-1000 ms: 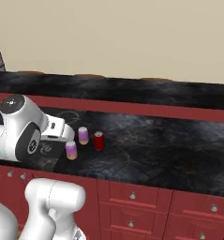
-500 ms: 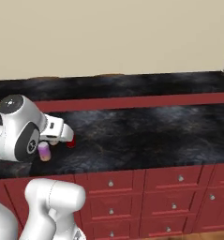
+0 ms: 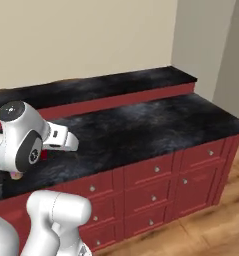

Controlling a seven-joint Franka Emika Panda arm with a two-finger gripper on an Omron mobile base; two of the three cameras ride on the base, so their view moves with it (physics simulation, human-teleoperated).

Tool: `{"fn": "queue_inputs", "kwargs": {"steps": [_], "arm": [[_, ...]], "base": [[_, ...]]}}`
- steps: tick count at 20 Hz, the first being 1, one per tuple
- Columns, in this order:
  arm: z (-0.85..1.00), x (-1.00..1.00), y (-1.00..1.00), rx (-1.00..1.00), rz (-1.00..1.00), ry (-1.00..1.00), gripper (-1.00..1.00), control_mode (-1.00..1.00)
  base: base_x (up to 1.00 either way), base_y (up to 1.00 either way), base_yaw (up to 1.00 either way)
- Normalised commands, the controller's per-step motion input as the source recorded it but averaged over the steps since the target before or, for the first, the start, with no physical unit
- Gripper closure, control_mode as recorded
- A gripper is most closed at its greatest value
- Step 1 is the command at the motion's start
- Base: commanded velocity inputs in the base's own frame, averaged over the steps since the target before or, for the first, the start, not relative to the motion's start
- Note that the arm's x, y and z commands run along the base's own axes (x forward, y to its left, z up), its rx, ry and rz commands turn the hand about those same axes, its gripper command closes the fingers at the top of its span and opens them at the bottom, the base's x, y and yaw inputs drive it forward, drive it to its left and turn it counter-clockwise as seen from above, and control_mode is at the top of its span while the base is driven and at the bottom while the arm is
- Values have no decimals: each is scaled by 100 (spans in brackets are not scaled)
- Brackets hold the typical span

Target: Four empty soda cans are scattered around the kitchen. Gather all the cans and cluster them next to the stove for recycling.

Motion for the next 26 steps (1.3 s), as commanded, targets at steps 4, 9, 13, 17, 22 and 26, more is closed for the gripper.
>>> {"fn": "queue_inputs", "kwargs": {"steps": [4, 9, 13, 17, 22, 26], "arm": [[0, 0, 0, 0, 0, 0, -100, 100], [0, 0, 0, 0, 0, 0, -100, 100], [0, 0, 0, 0, 0, 0, -100, 100], [0, 0, 0, 0, 0, 0, -100, 100], [0, 0, 0, 0, 0, 0, -100, 100], [0, 0, 0, 0, 0, 0, -100, 100]], "base": [[0, 0, -50], [0, 0, -50], [0, 0, -50], [0, 0, -50], [0, -5, -49], [0, -10, -47]]}}
